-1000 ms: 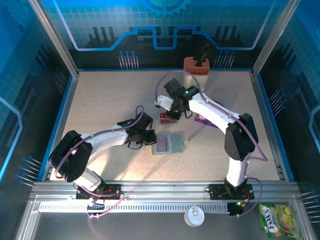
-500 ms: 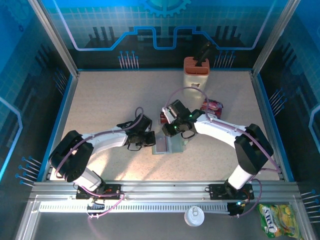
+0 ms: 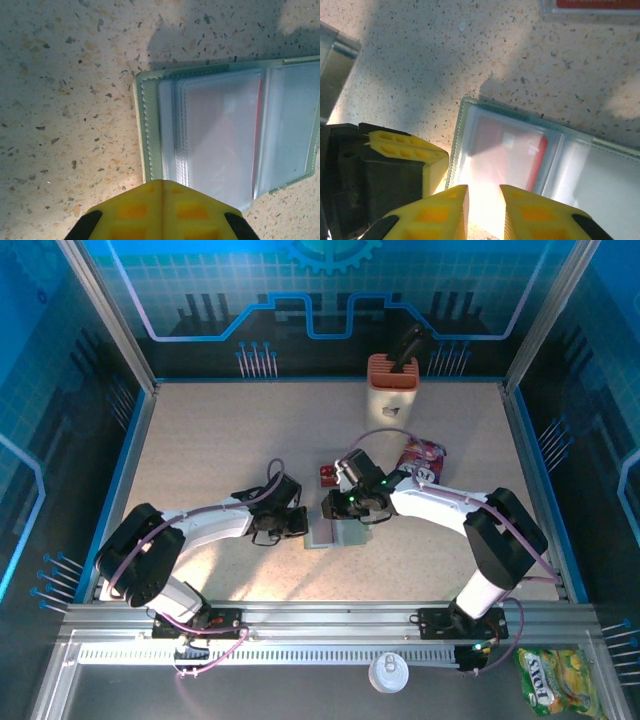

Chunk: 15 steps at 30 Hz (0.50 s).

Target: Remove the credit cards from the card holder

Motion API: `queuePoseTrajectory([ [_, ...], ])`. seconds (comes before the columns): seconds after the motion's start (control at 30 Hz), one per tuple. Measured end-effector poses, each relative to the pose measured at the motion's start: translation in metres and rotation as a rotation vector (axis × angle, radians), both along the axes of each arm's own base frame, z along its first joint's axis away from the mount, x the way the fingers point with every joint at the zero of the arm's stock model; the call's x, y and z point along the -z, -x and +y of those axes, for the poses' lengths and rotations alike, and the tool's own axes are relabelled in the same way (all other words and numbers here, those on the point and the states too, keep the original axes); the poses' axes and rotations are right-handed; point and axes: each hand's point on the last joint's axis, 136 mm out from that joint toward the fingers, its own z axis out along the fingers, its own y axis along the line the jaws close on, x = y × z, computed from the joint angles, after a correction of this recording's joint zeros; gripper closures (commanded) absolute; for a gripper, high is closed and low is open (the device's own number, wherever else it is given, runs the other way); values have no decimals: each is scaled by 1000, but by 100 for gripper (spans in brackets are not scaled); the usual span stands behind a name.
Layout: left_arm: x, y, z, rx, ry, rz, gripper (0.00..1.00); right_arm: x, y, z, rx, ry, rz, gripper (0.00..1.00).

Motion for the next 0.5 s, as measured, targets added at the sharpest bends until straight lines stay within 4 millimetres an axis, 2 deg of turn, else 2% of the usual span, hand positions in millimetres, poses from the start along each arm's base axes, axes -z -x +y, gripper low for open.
queuePoseTrajectory([
  [0.17,4,-3,2,-20,1,12,96,8,4,7,9,-41,62,70],
  [0.5,13,-4,1,-22,-6,24,96,20,10,12,3,-54,128,68],
])
